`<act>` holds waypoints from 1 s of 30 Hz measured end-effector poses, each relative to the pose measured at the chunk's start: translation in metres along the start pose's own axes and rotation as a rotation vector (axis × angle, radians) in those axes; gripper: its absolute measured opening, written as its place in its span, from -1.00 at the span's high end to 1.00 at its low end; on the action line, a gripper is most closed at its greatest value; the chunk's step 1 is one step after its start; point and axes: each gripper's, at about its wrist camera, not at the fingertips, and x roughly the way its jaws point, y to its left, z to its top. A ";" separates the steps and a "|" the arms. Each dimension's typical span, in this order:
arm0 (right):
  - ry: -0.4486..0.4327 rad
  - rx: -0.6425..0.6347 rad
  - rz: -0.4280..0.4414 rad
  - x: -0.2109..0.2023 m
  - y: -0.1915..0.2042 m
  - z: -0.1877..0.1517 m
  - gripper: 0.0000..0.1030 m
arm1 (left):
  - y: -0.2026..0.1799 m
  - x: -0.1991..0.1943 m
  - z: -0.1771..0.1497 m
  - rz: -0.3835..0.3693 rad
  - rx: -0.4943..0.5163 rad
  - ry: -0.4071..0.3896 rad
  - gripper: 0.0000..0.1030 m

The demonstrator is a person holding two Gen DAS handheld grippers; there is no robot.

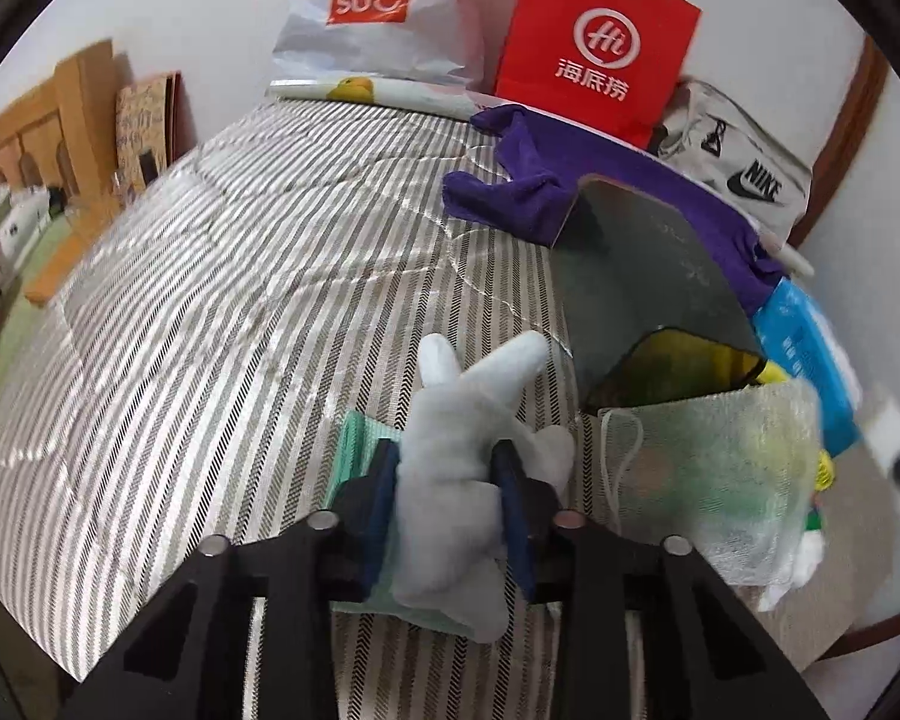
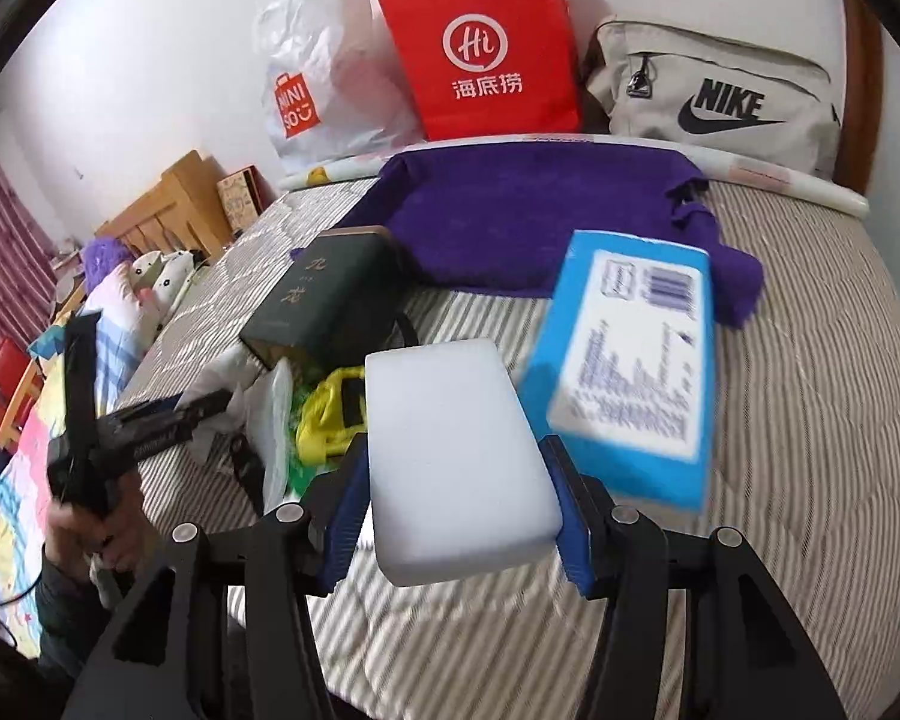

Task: Organize soft objects
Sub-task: 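Carry the glove and sponge block with both tools toward the purple towel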

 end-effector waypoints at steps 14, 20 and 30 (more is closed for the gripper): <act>0.079 0.004 -0.059 0.002 -0.019 -0.070 -0.06 | -0.008 -0.026 -0.003 0.013 -0.003 -0.007 0.71; 0.090 0.046 -0.085 0.004 -0.031 -0.077 -0.06 | -0.013 -0.046 0.003 0.022 0.005 -0.034 0.71; 0.013 0.008 -0.041 -0.022 -0.018 -0.057 -0.06 | -0.030 -0.074 0.024 0.006 0.021 -0.077 0.71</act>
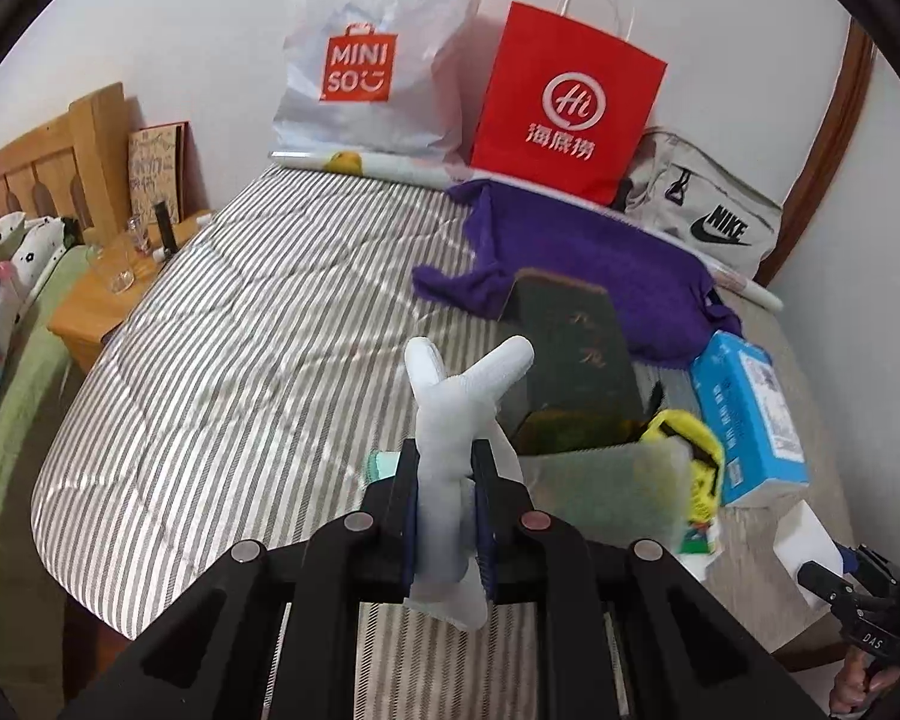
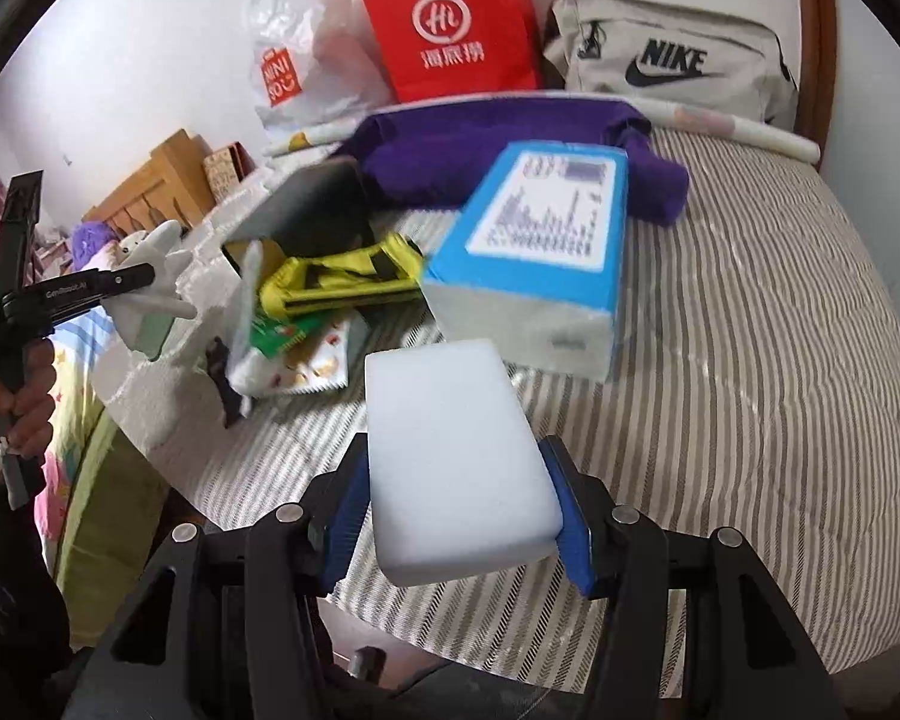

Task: Organize soft objects
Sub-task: 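Carry the glove and sponge block with both tools toward the purple towel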

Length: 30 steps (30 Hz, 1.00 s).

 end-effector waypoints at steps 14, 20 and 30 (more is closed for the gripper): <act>-0.103 -0.038 -0.032 -0.026 -0.005 0.062 -0.06 | -0.035 -0.005 0.042 -0.029 0.059 -0.042 0.71; -0.111 -0.033 -0.043 -0.018 -0.010 0.090 -0.06 | -0.043 0.003 0.065 -0.035 0.070 -0.040 0.71; -0.145 -0.019 -0.058 -0.002 -0.017 0.138 -0.06 | -0.053 0.029 0.100 -0.034 0.096 -0.028 0.71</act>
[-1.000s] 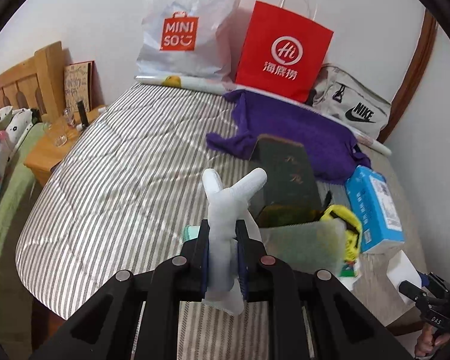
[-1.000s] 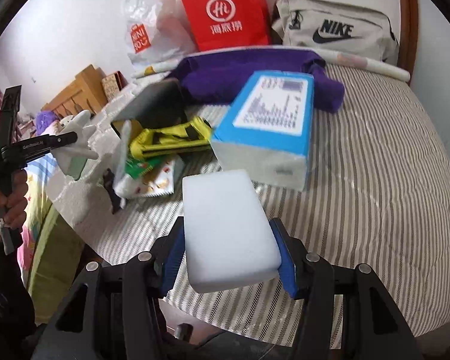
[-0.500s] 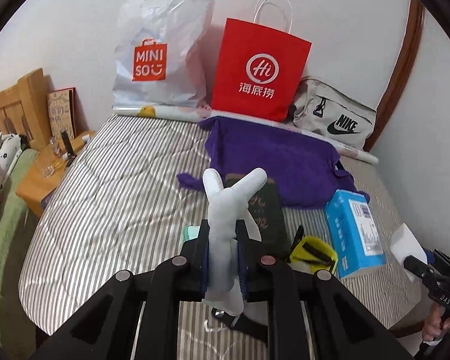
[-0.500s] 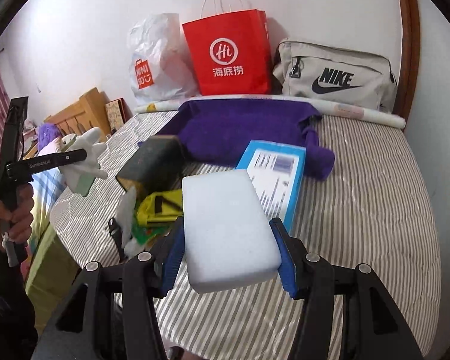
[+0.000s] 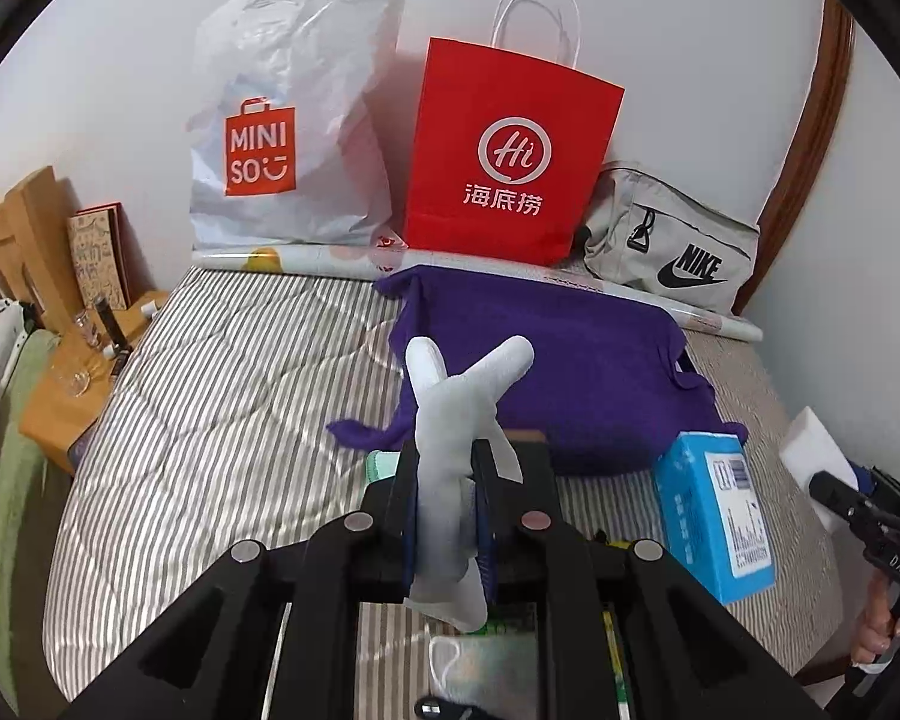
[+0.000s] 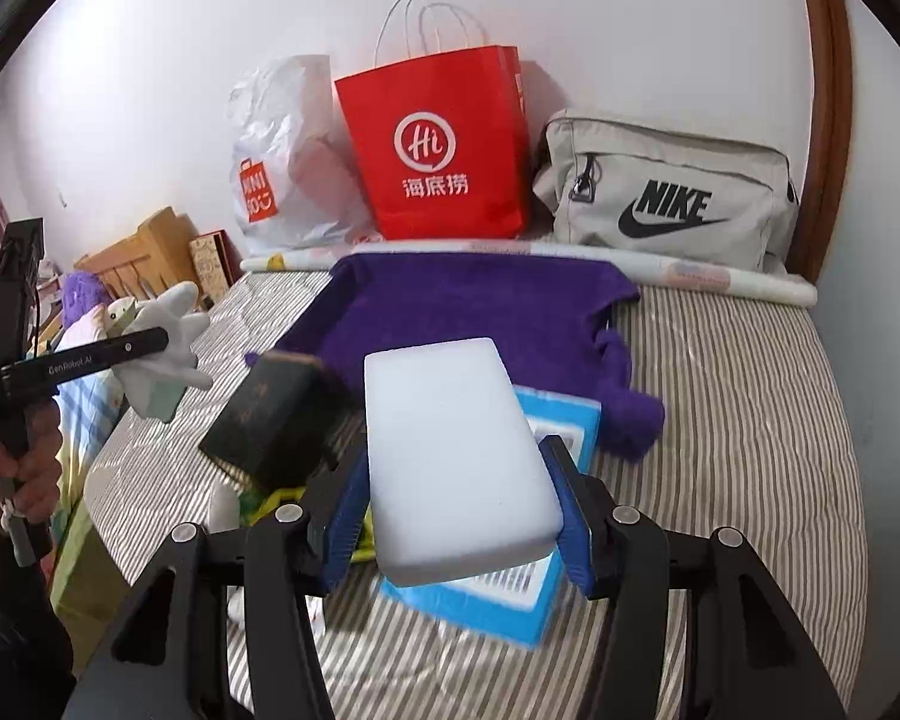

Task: Organize soft objects
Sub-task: 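Carry the glove and sponge block with both tools toward the purple towel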

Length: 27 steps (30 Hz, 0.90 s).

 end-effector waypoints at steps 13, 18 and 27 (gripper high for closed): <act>0.004 0.006 -0.036 0.048 -0.016 0.039 -0.07 | -0.002 0.057 0.037 -0.022 0.003 0.042 0.71; 0.013 0.010 -0.050 0.068 -0.025 0.050 -0.07 | -0.005 0.080 0.049 -0.046 -0.003 0.063 0.71; 0.046 0.015 -0.083 0.108 -0.037 0.065 -0.08 | -0.009 0.127 0.068 -0.069 0.000 0.121 0.71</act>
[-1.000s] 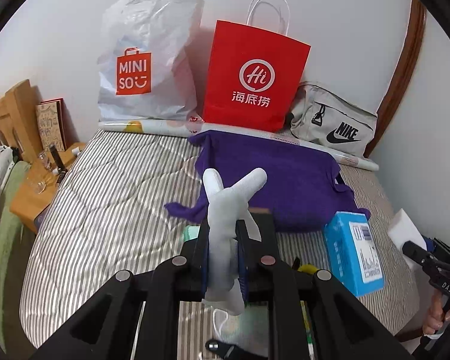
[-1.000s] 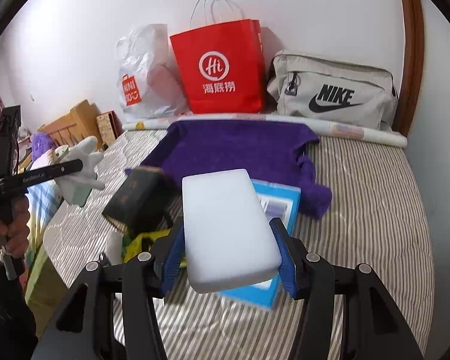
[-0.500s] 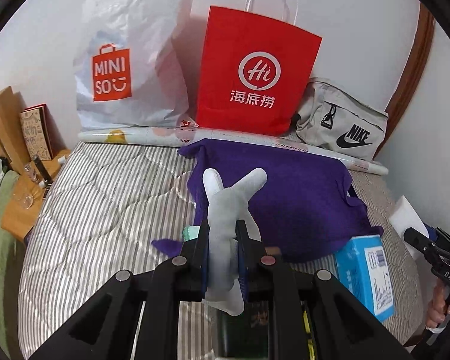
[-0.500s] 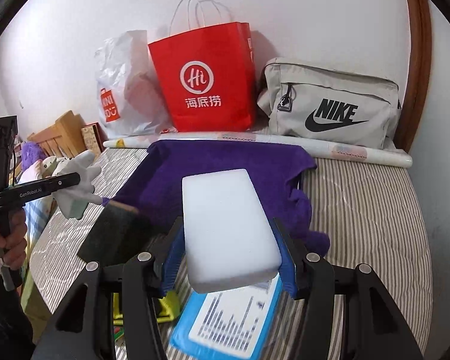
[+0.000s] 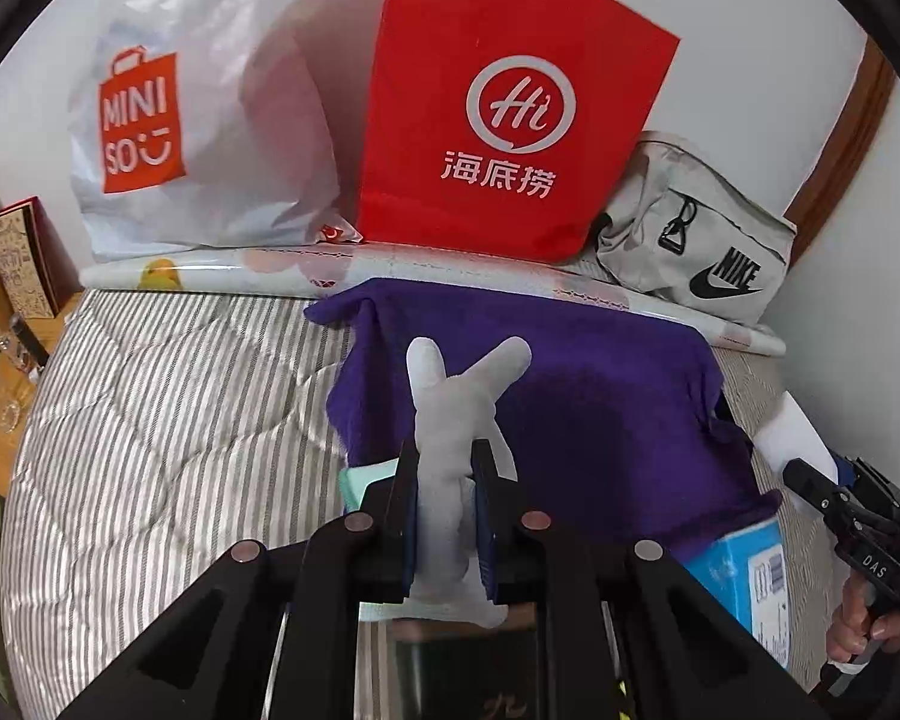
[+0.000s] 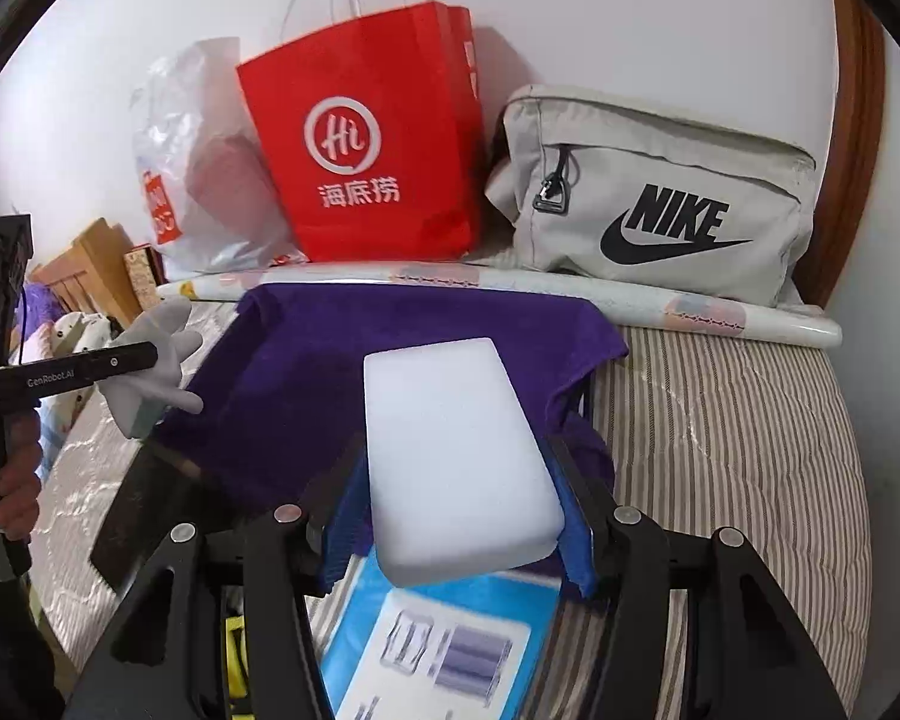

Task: Organize soft objects
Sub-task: 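Carry the glove and sponge block with both tools toward the purple towel, then lower the glove with the left tool while the right tool releases the sponge onto the towel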

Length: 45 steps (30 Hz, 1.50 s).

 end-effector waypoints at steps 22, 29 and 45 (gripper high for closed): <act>0.079 -0.025 -0.010 0.070 -0.015 0.030 -0.09 | -0.002 0.086 0.043 -0.053 -0.021 0.079 0.70; 0.120 -0.004 0.005 0.086 -0.018 0.031 -0.10 | 0.002 0.094 0.040 -0.014 0.001 0.096 0.66; 0.169 0.031 0.021 0.101 -0.022 0.030 -0.40 | 0.007 0.095 0.034 -0.026 -0.003 0.136 -0.08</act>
